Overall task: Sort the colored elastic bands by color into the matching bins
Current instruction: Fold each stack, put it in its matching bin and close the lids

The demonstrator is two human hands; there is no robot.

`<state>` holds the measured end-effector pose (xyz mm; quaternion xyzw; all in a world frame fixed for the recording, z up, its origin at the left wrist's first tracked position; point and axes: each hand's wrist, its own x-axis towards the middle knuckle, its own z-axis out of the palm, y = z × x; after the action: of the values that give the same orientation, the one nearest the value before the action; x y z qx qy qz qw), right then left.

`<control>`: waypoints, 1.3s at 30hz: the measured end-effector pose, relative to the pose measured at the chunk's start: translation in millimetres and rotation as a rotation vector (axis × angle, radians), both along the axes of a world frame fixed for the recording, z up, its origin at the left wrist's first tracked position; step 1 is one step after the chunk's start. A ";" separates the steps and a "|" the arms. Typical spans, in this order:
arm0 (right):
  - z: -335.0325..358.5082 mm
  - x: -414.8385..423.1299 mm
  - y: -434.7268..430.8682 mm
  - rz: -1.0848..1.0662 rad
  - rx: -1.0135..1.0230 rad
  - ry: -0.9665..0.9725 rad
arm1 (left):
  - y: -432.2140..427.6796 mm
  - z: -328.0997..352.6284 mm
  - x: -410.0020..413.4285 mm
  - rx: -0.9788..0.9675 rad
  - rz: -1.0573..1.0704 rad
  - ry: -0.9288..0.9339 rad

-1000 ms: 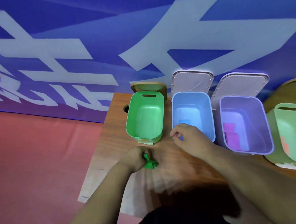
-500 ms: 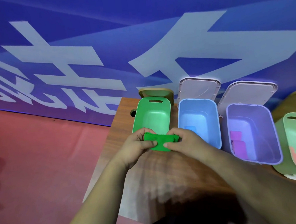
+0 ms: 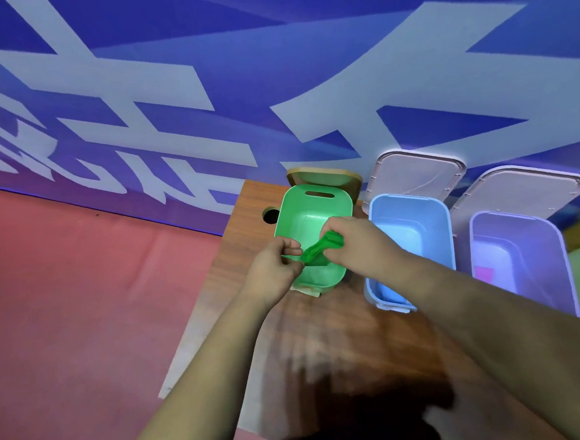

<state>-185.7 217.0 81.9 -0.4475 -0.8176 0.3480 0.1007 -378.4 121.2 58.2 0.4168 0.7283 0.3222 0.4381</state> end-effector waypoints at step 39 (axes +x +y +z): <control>26.6 -36.2 57.1 -0.441 0.442 -0.192 | 149.9 48.4 -28.0 0.239 -0.266 0.543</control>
<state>-221.9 274.1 108.5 -0.6120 -0.7624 0.0881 0.1909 -406.4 271.2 106.5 0.6273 0.7149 0.2225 0.2143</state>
